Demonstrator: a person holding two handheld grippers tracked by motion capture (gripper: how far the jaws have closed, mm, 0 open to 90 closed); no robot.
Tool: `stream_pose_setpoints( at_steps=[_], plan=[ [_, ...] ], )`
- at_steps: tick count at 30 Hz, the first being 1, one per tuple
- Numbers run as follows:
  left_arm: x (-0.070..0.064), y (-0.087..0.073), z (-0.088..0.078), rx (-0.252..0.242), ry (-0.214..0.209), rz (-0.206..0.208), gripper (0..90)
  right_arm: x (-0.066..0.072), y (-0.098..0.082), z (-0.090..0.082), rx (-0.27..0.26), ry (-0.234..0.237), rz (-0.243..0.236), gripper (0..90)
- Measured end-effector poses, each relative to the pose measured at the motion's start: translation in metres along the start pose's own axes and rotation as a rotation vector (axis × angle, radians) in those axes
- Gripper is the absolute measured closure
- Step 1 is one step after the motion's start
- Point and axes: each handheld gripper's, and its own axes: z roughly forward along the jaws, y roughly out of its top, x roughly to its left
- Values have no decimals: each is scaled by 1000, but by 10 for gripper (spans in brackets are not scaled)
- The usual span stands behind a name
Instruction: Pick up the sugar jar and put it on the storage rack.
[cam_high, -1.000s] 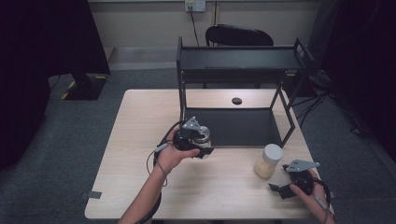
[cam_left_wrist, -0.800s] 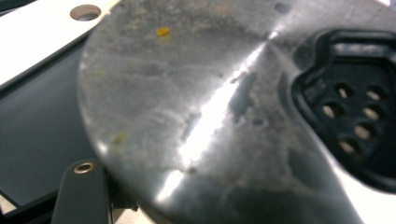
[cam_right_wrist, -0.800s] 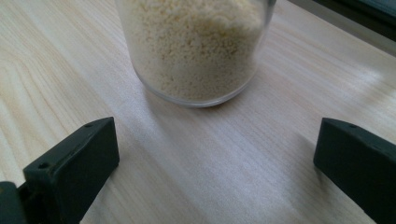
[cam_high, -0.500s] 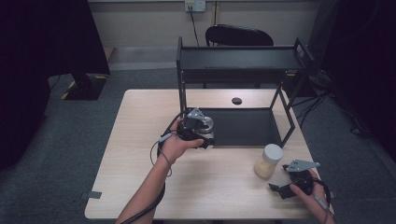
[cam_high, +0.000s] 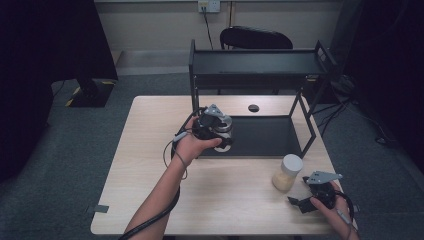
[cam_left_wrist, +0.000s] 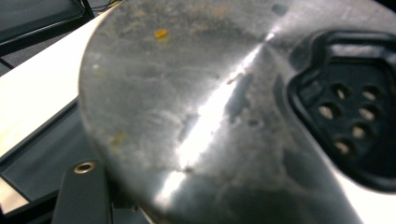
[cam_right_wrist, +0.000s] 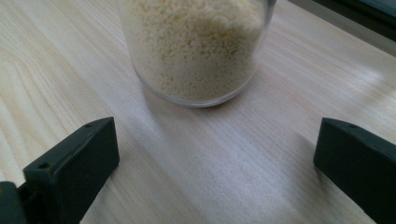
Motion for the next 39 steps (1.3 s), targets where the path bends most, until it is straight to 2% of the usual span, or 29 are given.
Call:
stream_pose_setpoints(
  at_steps=[17, 23, 27, 39],
  plan=[
    [4, 33, -3, 9, -4, 5, 301, 0, 0, 0, 0, 0, 0, 0],
    [5, 46, -4, 22, 7, 10, 301, 0, 0, 0, 0, 0, 0, 0],
    [7, 51, -5, 17, 7, 1, 301, 0, 0, 0, 0, 0, 0, 0],
    [6, 71, -8, 12, 8, 18, 302, 0, 0, 0, -1, 0, 0, 0]
  ],
)
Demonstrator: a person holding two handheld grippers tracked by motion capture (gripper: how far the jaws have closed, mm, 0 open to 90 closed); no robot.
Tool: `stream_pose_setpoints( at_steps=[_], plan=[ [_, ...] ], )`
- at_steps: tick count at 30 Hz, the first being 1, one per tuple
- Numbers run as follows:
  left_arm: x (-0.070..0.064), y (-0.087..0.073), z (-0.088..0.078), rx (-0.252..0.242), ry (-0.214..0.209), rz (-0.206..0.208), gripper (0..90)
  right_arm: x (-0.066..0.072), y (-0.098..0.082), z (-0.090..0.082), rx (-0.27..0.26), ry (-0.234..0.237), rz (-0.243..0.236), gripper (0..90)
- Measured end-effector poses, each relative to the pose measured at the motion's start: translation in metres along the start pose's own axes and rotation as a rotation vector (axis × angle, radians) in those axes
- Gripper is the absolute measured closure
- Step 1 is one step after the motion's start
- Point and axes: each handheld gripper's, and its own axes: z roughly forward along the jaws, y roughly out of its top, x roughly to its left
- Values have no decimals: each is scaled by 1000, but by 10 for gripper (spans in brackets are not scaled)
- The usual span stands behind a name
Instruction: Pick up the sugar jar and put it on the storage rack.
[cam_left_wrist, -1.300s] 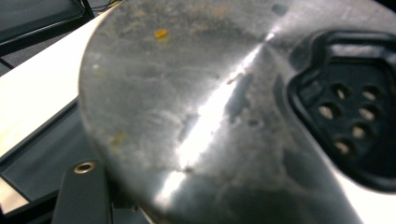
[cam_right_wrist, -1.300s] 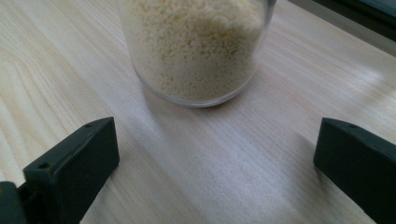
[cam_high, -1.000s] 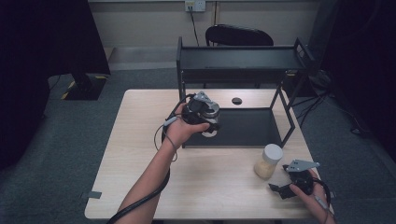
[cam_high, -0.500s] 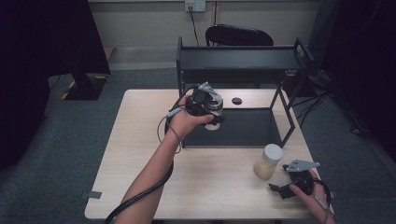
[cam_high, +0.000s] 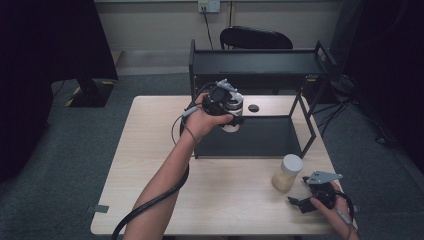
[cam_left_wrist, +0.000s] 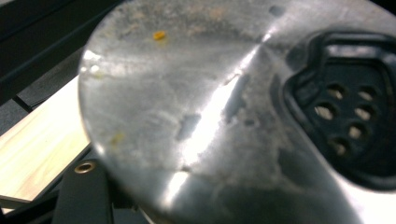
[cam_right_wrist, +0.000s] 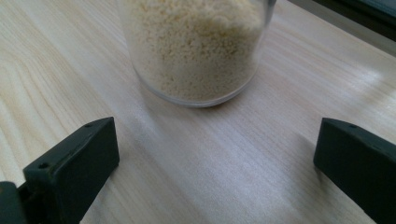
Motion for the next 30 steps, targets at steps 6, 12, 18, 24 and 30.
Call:
stream_pose_setpoints(
  at_steps=[6, 12, 18, 24, 30],
  plan=[
    [-1, 9, -1, 3, 7, 1, 301, 0, 0, 0, 0, 0, 0, 0],
    [0, 18, -2, 7, 12, -1, 301, 0, 0, 0, 0, 0, 1, 0],
    [2, 25, -6, -2, 20, -10, 301, 0, 0, 0, 0, 0, 0, 0],
    [6, 32, -9, -5, 27, -13, 301, 0, 0, 0, 0, 0, 1, 0],
    [7, 38, -14, -11, 43, -18, 301, 0, 0, 0, 0, 0, 1, 0]
  ],
)
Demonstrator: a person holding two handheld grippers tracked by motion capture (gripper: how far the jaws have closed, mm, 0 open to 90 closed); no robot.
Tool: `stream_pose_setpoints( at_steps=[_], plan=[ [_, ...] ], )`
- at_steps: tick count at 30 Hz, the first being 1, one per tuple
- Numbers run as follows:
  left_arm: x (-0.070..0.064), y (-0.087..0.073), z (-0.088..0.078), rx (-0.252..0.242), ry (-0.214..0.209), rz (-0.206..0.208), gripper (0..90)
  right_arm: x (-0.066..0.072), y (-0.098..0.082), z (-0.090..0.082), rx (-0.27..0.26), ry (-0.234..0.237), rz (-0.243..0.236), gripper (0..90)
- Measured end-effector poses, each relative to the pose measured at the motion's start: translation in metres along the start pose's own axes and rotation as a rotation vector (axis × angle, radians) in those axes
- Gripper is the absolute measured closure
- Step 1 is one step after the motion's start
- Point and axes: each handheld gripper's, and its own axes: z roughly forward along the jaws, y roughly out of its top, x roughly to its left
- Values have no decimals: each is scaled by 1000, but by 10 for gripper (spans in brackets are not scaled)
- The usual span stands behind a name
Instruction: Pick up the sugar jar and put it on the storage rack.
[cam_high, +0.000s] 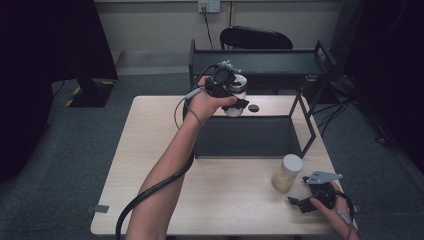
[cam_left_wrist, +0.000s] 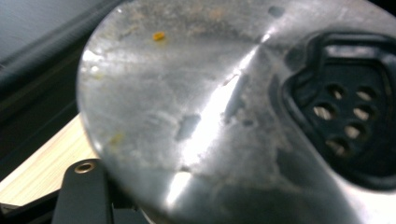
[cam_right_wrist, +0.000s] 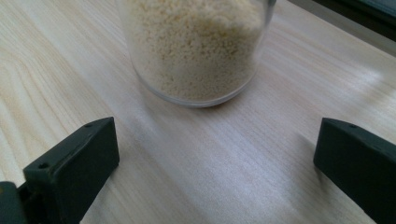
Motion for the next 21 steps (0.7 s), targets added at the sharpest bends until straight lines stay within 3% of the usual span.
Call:
stream_pose_setpoints(
  at_steps=[7, 18, 21],
  plan=[
    [0, 10, -7, -1, 12, 11, 301, 0, 0, 0, 1, 0, 0, 0],
    [6, 24, -15, -15, -2, -11, 302, 0, 0, 0, 0, 0, 0, 0],
    [5, 29, -16, -8, -6, 5, 302, 0, 0, 0, 0, 1, 0, 0]
  ],
)
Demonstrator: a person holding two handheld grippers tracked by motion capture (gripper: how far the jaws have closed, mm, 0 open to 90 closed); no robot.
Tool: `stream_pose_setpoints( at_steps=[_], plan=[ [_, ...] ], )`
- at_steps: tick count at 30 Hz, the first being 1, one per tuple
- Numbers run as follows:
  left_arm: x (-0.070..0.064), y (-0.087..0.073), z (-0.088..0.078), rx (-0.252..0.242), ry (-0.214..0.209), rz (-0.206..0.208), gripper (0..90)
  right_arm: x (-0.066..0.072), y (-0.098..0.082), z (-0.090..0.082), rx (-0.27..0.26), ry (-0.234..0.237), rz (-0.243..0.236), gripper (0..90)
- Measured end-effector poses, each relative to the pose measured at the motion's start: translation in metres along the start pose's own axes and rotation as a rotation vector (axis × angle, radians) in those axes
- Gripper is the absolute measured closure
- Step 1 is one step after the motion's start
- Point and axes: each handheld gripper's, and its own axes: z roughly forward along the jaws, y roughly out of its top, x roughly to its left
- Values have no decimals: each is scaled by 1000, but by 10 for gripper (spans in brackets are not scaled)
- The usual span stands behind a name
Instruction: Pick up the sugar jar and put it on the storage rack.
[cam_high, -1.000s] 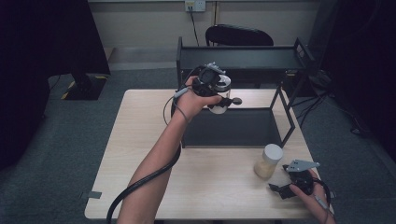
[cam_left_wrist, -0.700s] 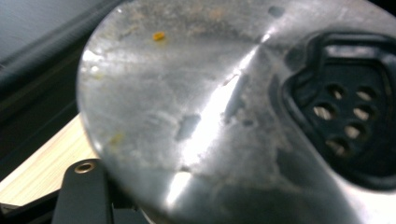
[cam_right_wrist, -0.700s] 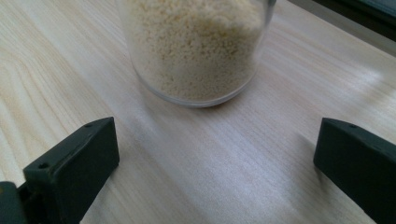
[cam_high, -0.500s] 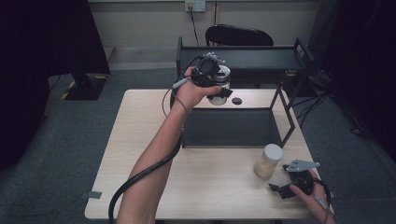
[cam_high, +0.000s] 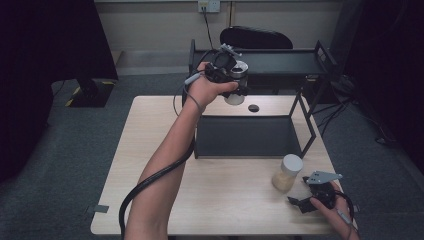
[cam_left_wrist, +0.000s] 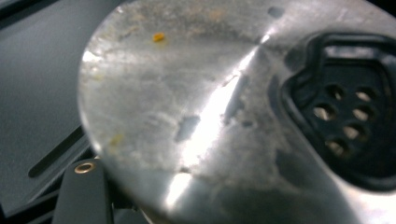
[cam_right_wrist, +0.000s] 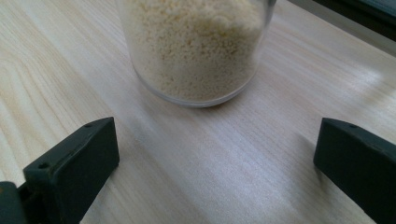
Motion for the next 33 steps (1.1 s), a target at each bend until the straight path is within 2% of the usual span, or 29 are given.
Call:
stream_pose_setpoints(
  at_steps=[12, 16, 21, 24, 28, 33],
  plan=[
    [0, 19, -15, -26, -7, 7, 302, 0, 0, 0, 0, 0, 0, 0],
    [0, 24, -20, -26, 17, 4, 302, 0, 0, 0, 0, 0, -1, 0],
    [5, 30, -24, -29, 27, -16, 301, 0, 0, 0, 1, 0, 0, 0],
    [10, 35, -25, -31, 12, -24, 302, 0, 0, 0, 0, 0, 0, 0],
    [8, 42, -27, -32, 32, -16, 302, 0, 0, 0, 0, 1, 0, 0],
    [12, 49, -26, -46, 56, -34, 302, 0, 0, 0, 0, 0, -1, 0]
  ],
)
